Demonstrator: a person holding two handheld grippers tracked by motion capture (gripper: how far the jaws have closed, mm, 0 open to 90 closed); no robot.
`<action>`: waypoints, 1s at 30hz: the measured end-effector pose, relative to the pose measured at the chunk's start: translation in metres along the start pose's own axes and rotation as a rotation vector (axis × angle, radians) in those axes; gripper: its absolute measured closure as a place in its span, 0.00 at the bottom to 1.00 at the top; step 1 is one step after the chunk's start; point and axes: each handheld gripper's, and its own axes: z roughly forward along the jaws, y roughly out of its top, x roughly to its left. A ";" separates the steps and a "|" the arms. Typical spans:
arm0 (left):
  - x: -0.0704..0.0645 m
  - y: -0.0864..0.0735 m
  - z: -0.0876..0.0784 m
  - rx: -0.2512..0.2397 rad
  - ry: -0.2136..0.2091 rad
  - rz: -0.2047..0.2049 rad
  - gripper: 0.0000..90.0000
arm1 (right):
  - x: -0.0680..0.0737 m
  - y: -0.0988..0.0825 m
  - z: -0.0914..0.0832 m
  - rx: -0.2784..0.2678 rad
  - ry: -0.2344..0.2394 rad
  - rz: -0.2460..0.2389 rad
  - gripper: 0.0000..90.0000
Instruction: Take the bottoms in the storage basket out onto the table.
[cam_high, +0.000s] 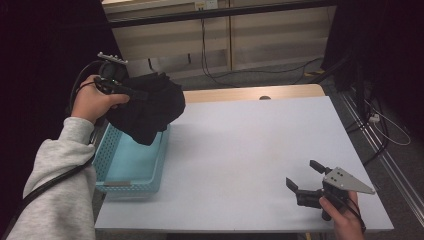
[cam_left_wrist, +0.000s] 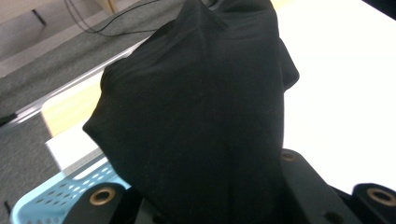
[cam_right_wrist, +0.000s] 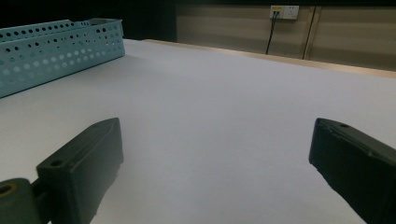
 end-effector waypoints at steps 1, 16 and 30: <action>-0.003 0.000 0.002 -0.003 -0.009 0.006 0.85 | 0.000 0.000 0.000 0.001 0.000 0.000 0.02; -0.037 0.010 0.034 -0.003 -0.090 0.061 0.85 | 0.000 0.000 0.000 0.001 0.003 0.002 0.02; -0.083 0.007 0.076 -0.003 -0.211 0.137 0.85 | -0.001 -0.001 0.001 0.002 0.004 0.002 0.02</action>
